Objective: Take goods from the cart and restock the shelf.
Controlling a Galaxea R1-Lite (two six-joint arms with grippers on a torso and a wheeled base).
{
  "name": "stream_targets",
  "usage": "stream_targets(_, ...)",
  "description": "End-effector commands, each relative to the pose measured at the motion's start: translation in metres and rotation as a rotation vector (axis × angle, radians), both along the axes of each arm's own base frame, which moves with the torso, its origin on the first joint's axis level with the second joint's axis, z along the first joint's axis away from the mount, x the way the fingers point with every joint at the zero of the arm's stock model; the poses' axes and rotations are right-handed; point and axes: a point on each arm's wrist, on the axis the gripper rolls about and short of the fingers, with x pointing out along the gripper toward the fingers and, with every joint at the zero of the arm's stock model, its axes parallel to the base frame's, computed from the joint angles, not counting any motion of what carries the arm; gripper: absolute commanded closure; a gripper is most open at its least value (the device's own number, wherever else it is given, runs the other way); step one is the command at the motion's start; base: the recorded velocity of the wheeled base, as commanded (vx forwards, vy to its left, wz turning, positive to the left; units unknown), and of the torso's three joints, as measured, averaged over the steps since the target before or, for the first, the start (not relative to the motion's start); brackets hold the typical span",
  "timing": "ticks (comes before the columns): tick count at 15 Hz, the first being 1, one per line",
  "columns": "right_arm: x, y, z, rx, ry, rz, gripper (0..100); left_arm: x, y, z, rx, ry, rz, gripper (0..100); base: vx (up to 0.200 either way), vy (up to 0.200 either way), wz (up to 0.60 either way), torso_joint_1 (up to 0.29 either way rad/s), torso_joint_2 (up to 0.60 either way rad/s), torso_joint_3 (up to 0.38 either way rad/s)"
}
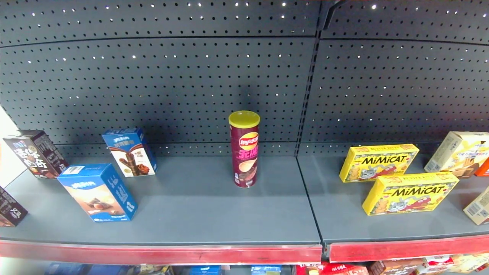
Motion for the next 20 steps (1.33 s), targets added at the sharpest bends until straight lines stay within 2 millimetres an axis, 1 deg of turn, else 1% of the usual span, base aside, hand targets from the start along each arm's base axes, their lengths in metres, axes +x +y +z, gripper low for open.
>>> stream_targets(1,-0.003,0.000,-0.001,0.000,-0.010,-0.003,100,0.000,0.000,0.000,0.000,0.000,-0.001,0,0.000,0.000,0.00,0.000,0.00,0.000)
stream_targets(5,-0.003,0.000,-0.006,0.025,0.023,-0.009,100,0.000,0.000,0.000,0.000,0.000,0.001,0,0.000,0.000,0.00,0.000,0.00,0.000)
stream_targets(7,-0.008,-0.001,-0.013,0.155,0.059,-0.023,100,0.000,0.000,0.000,0.006,0.000,-0.004,0,0.000,0.000,0.00,0.000,0.00,0.000)
stream_targets(8,-0.010,-0.001,-0.014,0.174,0.069,-0.037,100,0.000,0.000,0.000,0.007,0.000,-0.005,0,0.000,0.000,0.00,0.000,0.00,0.000)
stream_targets(9,-0.020,-0.001,-0.015,0.233,0.102,-0.049,100,0.000,0.000,0.000,0.020,0.000,-0.014,0,0.000,0.000,0.00,0.000,0.00,0.000)
stream_targets(12,-0.038,0.001,-0.021,0.248,0.128,-0.053,100,0.000,-0.001,0.000,0.030,0.000,-0.059,0,0.000,0.000,0.00,0.000,0.00,0.000)
stream_targets(13,-0.048,0.002,-0.026,0.249,0.127,-0.054,100,-0.002,-0.003,0.011,0.092,-0.029,-0.117,0,0.000,0.000,0.00,0.000,0.00,0.000)
stream_targets(14,-0.053,0.003,-0.027,0.250,0.125,-0.058,100,-0.002,-0.004,0.038,0.106,-0.038,-0.191,0,0.000,0.000,0.00,0.000,0.00,0.000)
stream_targets(16,-0.062,0.004,-0.033,0.250,0.127,-0.063,100,0.005,-0.006,0.090,0.115,-0.057,-0.279,0,0.000,0.000,0.00,0.000,0.00,0.000)
stream_targets(17,-0.065,0.004,-0.036,0.251,0.129,-0.065,100,0.013,-0.007,0.115,0.141,-0.065,-0.325,0,0.000,0.000,0.00,0.000,0.00,0.000)
stream_targets(18,-0.067,0.004,-0.037,0.251,0.127,-0.065,100,0.023,-0.008,0.136,0.164,-0.061,-0.377,0,0.000,0.000,0.00,0.000,0.00,0.000)
stream_targets(19,-0.068,0.004,-0.038,0.251,0.126,-0.064,100,0.037,-0.009,0.151,0.169,-0.042,-0.405,0,0.000,0.000,0.00,0.000,0.00,0.000)
stream_targets(20,-0.069,0.005,-0.038,0.249,0.121,-0.064,100,0.059,-0.009,0.168,0.174,-0.019,-0.415,0,0.000,0.000,0.00,0.000,0.00,0.000)
